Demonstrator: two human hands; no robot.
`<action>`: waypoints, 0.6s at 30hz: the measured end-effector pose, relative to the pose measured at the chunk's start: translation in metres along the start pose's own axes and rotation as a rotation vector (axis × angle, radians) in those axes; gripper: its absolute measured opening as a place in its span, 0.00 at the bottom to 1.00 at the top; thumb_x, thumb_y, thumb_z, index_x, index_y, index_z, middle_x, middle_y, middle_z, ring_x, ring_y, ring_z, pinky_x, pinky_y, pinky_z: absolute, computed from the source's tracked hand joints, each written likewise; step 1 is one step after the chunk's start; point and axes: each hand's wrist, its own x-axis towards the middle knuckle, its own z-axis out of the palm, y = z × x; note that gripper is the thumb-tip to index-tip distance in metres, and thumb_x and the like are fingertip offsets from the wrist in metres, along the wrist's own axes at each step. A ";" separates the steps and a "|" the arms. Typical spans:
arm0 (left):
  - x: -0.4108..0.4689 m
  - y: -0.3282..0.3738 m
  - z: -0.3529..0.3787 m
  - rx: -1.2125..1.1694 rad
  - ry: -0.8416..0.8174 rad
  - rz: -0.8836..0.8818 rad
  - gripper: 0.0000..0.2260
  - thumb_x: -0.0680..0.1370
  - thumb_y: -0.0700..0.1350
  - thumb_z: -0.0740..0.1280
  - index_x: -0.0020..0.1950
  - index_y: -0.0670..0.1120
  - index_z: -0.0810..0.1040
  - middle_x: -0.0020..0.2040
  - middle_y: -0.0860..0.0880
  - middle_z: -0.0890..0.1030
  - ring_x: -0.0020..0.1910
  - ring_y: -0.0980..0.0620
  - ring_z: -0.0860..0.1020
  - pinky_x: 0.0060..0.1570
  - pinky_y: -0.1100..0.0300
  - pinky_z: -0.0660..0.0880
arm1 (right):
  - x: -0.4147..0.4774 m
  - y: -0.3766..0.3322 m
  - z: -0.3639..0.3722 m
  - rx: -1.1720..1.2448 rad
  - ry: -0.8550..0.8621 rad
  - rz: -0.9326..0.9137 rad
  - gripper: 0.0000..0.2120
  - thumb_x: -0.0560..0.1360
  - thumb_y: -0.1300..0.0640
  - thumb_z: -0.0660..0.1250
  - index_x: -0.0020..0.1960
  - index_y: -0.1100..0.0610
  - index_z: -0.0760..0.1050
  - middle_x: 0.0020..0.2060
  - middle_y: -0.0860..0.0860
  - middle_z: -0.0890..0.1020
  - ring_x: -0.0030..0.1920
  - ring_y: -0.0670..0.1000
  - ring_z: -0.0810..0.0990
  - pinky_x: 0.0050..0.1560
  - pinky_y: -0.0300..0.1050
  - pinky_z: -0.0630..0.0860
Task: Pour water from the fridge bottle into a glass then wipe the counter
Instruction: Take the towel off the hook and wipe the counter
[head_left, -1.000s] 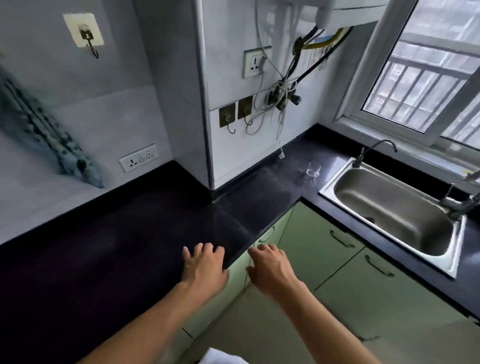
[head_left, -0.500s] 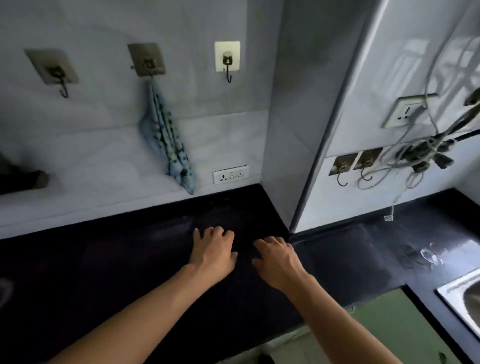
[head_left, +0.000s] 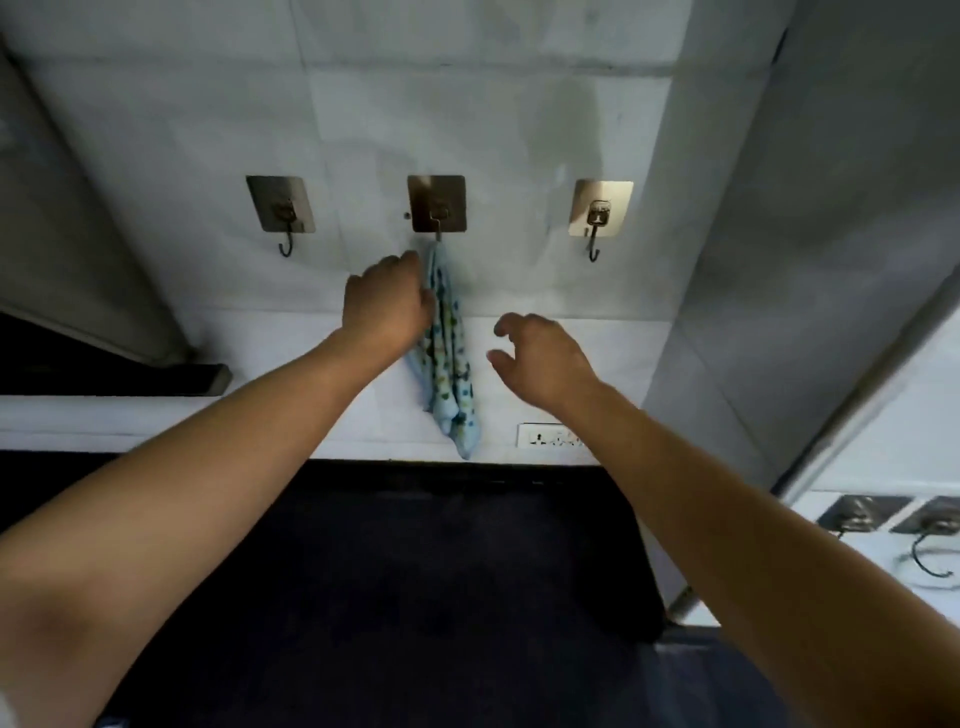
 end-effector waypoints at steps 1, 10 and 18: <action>0.008 0.000 0.001 -0.014 0.001 -0.023 0.14 0.81 0.49 0.63 0.62 0.41 0.74 0.54 0.40 0.80 0.53 0.37 0.79 0.48 0.49 0.72 | 0.016 -0.006 -0.004 0.068 0.027 -0.004 0.17 0.78 0.52 0.68 0.65 0.58 0.76 0.57 0.58 0.81 0.58 0.58 0.79 0.51 0.42 0.71; 0.037 -0.002 0.017 -0.215 -0.016 -0.134 0.11 0.83 0.48 0.60 0.58 0.48 0.81 0.56 0.45 0.83 0.53 0.44 0.81 0.44 0.58 0.70 | 0.098 -0.038 0.002 0.222 0.016 0.060 0.16 0.80 0.54 0.65 0.65 0.58 0.76 0.64 0.57 0.80 0.63 0.58 0.78 0.58 0.43 0.72; 0.032 -0.004 0.010 -0.362 -0.002 -0.121 0.09 0.82 0.48 0.62 0.53 0.50 0.81 0.52 0.46 0.84 0.49 0.45 0.82 0.41 0.59 0.70 | 0.111 -0.043 0.013 0.249 0.052 0.056 0.13 0.81 0.59 0.59 0.58 0.58 0.81 0.57 0.57 0.83 0.57 0.58 0.81 0.50 0.42 0.73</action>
